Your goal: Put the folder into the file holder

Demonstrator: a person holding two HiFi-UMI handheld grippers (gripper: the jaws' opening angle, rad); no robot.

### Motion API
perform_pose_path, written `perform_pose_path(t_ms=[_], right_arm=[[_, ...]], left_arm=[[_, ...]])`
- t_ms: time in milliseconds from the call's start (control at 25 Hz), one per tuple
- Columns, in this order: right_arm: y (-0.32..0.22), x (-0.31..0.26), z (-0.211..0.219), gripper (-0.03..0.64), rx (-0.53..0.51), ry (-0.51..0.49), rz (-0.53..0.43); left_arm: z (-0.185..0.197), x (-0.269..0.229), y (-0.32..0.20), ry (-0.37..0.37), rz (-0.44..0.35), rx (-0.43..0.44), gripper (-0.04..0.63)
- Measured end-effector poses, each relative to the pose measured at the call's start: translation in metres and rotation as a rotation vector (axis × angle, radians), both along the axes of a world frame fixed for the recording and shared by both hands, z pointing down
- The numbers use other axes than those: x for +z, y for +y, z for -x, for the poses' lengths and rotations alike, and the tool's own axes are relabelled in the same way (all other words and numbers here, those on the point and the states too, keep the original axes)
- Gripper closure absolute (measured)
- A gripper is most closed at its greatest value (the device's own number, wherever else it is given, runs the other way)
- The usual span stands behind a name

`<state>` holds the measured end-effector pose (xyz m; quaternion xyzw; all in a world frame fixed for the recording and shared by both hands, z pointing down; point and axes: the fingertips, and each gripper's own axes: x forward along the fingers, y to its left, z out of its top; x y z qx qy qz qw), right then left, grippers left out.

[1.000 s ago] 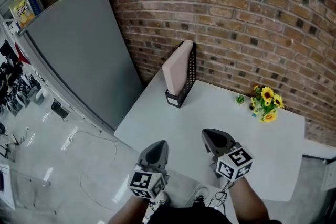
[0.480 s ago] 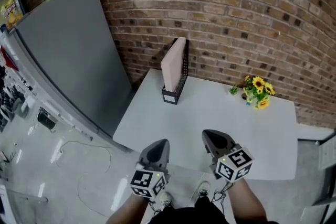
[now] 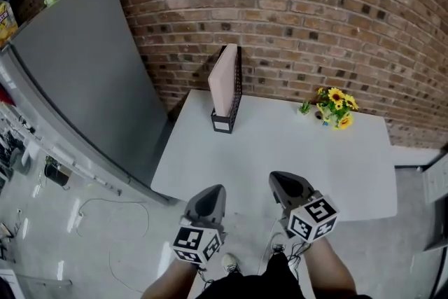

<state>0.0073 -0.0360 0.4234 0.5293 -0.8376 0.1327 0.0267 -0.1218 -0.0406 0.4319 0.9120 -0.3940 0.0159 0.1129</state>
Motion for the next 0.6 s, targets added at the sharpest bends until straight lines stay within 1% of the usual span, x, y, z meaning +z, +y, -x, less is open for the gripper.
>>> perform_pose_path(t_ms=[280,600], right_arm=[[0.006,0.003,0.005,0.614,0.023,-0.003,0.003],[0.001,0.004,0.01,0.614,0.013,-0.009,-0.002]], left_arm=[[0.005,0.001,0.003,-0.014,-0.001,0.025,0.589],[0.011,0.002,0.0,-0.024,-0.006,0.013,0.589]])
